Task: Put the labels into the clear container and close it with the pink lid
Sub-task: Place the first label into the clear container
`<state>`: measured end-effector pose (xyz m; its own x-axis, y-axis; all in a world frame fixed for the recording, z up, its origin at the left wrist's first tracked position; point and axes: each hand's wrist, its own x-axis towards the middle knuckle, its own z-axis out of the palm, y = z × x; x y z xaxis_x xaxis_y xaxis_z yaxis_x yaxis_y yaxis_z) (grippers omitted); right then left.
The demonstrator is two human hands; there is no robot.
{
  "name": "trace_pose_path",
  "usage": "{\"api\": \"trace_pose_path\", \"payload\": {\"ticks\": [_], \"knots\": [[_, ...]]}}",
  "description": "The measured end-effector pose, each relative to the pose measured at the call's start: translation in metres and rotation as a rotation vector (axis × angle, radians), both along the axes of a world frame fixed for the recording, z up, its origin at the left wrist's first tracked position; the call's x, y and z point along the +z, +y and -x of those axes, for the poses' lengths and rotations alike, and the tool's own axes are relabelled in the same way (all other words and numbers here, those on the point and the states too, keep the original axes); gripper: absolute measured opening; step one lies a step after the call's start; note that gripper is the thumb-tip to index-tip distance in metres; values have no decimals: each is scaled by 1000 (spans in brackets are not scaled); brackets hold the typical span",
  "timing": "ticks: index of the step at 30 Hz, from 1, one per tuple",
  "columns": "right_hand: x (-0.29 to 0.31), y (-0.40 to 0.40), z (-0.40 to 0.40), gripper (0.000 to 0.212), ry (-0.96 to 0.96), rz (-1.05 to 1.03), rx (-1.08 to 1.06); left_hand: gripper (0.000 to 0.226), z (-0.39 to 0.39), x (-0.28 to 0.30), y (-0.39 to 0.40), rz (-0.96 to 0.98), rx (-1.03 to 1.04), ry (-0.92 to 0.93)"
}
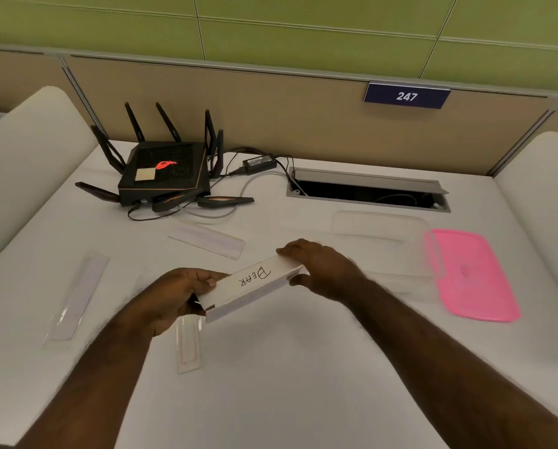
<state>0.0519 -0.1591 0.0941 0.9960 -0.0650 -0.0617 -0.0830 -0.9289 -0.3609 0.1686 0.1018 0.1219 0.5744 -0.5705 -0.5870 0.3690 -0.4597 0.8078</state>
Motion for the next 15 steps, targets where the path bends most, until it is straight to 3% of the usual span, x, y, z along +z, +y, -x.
{"api": "trace_pose_path", "payload": {"ticks": [3, 7, 9, 15], "knots": [[15, -30, 12, 61, 39, -90, -59, 25, 3, 6, -23, 31, -35, -178], [34, -78, 33, 58, 4, -195, -186, 56, 8, 11, -70, 5, -195, -530], [41, -102, 44, 56, 11, -227, -244, 61, 11, 8, -99, -8, -229, -655], [47, -164, 77, 51, 42, -264, -378, 56, 14, -3, -178, -35, -385, -772]]}}
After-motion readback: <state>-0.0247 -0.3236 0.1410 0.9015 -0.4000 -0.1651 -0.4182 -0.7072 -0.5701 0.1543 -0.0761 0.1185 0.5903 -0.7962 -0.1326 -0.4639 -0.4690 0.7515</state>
